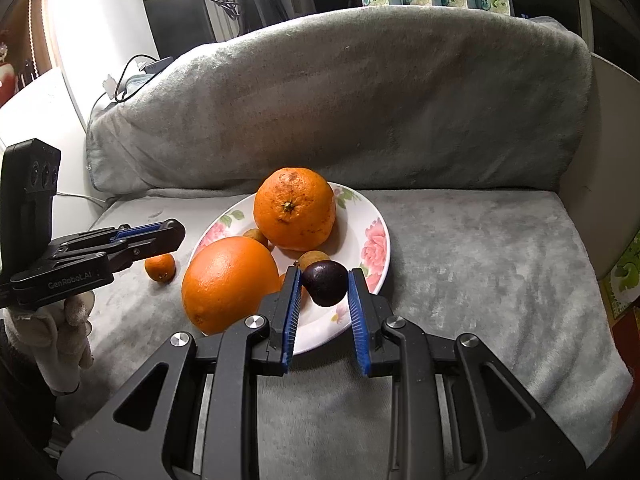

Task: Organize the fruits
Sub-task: 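Carry the plum with the right gripper over the plate, then open the right gripper to drop the plum onto the plate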

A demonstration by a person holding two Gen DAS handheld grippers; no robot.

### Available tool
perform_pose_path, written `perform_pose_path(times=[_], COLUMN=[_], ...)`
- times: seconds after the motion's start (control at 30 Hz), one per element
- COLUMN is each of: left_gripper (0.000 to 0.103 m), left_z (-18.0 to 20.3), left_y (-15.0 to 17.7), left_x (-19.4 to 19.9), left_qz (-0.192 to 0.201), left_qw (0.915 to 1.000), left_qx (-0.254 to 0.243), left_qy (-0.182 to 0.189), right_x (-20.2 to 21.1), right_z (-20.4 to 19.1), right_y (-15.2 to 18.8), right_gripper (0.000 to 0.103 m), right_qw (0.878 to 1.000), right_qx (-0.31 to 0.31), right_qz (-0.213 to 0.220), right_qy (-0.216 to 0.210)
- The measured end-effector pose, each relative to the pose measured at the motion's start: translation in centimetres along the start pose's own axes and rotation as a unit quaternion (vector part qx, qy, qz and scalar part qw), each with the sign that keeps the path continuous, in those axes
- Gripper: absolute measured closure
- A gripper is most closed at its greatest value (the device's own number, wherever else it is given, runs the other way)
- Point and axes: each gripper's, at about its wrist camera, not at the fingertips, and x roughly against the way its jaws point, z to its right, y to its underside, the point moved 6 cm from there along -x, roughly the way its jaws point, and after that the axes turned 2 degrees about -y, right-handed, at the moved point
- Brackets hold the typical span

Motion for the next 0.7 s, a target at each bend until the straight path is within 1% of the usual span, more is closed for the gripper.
perform_pose_path(times=[0.47, 0.53, 0.6, 0.7], left_gripper=[0.081, 0.081, 0.081, 0.08], left_z=[0.39, 0.41, 0.44, 0.57], left_y=[-0.26, -0.27, -0.29, -0.33], left_x=[-0.06, -0.06, -0.04, -0.02], left_qz=[0.001, 0.002, 0.003, 0.003], left_qw=[1.0, 1.0, 1.0, 1.0], left_qx=[-0.004, -0.003, -0.004, -0.005], left_qy=[0.004, 0.005, 0.006, 0.008], right_x=[-0.15, -0.11, 0.02, 0.28], right_z=[0.09, 0.08, 0.05, -0.09], right_y=[-0.24, -0.27, -0.35, -0.5], right_gripper=[0.077, 0.07, 0.055, 0.051], right_qw=[1.0, 1.0, 1.0, 1.0], right_qx=[0.0, 0.0, 0.0, 0.002], right_qz=[0.004, 0.006, 0.01, 0.015], right_qy=[-0.002, -0.002, -0.002, -0.002])
